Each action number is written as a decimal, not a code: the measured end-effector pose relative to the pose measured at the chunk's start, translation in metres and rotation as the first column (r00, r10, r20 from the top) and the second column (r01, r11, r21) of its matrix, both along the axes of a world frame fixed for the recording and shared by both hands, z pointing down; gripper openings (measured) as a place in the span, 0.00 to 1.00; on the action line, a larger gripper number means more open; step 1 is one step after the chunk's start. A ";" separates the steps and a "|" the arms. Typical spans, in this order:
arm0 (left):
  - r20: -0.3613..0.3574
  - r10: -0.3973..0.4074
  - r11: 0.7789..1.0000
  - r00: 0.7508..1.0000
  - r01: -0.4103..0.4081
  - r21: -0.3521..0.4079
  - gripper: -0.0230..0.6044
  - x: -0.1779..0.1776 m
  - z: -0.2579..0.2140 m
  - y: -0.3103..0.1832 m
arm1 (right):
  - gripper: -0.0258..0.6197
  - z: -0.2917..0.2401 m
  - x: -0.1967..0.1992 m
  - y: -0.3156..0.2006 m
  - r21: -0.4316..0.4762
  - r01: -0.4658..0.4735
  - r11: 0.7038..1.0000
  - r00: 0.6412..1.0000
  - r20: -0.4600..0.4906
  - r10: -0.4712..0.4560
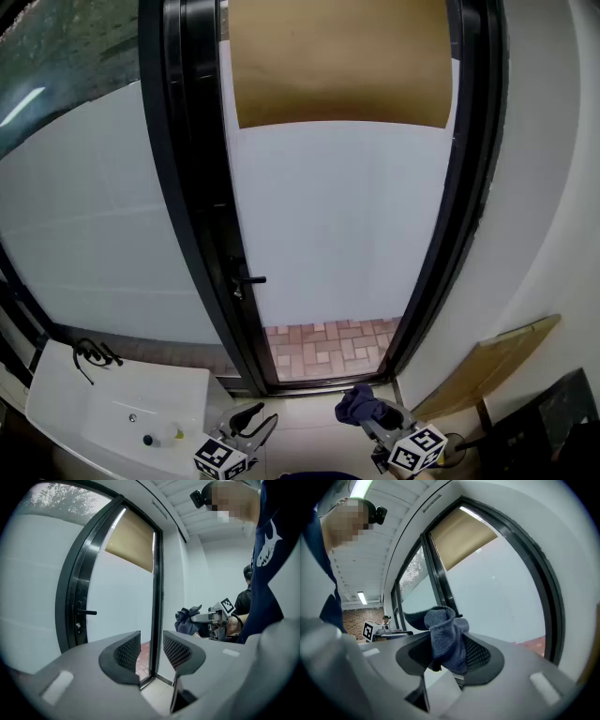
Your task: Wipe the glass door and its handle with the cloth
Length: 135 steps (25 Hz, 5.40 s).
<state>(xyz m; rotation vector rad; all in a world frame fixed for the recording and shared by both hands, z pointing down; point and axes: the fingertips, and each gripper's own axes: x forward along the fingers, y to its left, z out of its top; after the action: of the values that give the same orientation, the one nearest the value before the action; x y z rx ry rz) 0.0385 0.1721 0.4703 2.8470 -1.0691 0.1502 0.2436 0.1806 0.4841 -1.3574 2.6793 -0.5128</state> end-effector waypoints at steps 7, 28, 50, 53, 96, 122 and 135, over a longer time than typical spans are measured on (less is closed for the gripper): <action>0.001 -0.023 1.000 1.000 0.023 0.003 0.26 0.004 0.004 -0.005 | 0.31 -0.002 0.006 -0.006 0.009 0.022 1.000 1.000 -0.009 -0.022; -0.004 -0.131 0.991 0.991 0.131 -0.020 0.26 -0.032 0.024 -0.058 | 0.31 -0.003 -0.018 -0.071 0.048 0.102 0.994 0.994 -0.041 -0.100; -0.030 -0.078 0.997 0.997 0.078 -0.001 0.26 -0.100 0.015 -0.243 | 0.31 -0.079 -0.174 -0.314 0.264 0.274 0.925 0.928 -0.324 -0.182; -0.032 -0.064 0.998 0.997 0.064 -0.001 0.26 -0.116 0.019 -0.258 | 0.31 -0.088 -0.210 -0.344 0.295 0.314 0.902 0.904 -0.384 -0.190; -0.050 -0.067 0.997 0.996 0.066 -0.030 0.26 -0.120 0.028 -0.307 | 0.28 -0.072 -0.287 -0.472 0.420 0.646 0.637 0.186 -0.896 0.402; -0.028 0.002 1.000 1.000 -0.003 -0.020 0.26 -0.074 0.019 -0.310 | 0.28 -0.077 0.005 -0.488 0.450 0.213 0.867 0.105 -0.893 0.438; -0.032 -0.014 1.000 0.999 0.014 -0.011 0.26 -0.089 0.021 -0.303 | 0.28 -0.144 -0.137 -0.448 0.543 0.358 0.759 0.382 -0.827 0.412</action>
<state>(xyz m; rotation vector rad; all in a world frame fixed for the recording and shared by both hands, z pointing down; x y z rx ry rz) -0.0503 -0.1313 0.4913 2.8212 -1.0787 0.1081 0.1068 -0.2676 0.3399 -1.6790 2.8983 1.6657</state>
